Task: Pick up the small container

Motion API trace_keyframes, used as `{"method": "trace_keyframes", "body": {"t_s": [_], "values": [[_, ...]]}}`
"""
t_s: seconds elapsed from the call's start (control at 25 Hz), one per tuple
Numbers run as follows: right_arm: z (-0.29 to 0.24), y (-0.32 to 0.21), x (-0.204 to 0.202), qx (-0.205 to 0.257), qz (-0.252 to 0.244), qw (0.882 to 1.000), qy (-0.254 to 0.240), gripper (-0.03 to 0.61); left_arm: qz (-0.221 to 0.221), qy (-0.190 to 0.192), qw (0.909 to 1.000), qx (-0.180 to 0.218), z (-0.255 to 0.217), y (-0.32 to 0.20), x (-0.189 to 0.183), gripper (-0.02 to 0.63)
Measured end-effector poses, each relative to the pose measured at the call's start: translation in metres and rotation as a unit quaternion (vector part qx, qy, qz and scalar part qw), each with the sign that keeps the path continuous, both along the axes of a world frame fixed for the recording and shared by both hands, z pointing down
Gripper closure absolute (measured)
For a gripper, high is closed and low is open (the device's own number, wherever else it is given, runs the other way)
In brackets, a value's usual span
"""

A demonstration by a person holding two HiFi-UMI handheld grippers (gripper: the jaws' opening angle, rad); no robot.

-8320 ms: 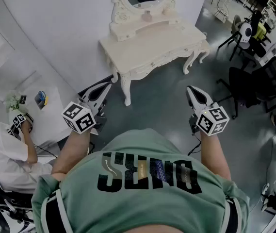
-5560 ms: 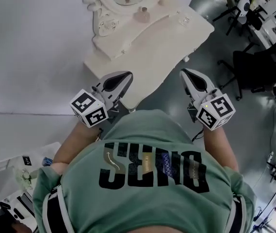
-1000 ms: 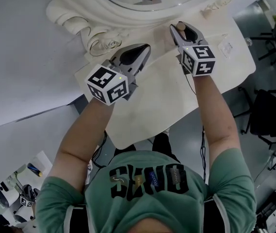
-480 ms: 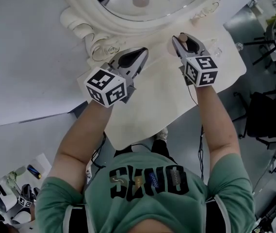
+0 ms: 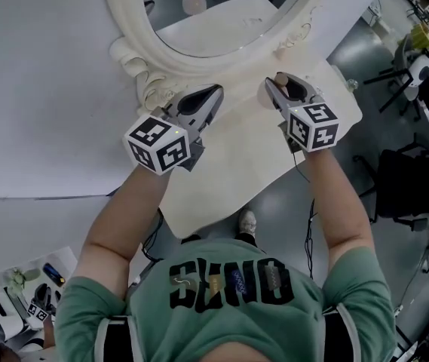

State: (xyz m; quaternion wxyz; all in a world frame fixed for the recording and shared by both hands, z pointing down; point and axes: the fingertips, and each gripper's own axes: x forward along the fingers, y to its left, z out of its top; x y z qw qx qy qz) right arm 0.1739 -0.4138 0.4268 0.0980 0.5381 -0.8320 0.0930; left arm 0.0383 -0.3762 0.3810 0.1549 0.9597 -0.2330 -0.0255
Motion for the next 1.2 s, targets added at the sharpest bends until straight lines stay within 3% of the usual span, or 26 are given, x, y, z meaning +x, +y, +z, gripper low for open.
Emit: {"method": "trace_keyframes", "body": {"t_s": [0.76, 1.2], "values": [[-0.124, 0.053, 0.009, 0.026, -0.009, 0.999, -0.023, 0.437, 0.012, 0.006, 0.9984, 0.054, -0.102, 0.029, -0.008, 0.611], [-0.207, 0.068, -0.009, 0.057, -0.052, 0.997, -0.006, 0.437, 0.011, 0.005, 0.9972, 0.074, -0.160, 0.036, -0.015, 0.611]]}}
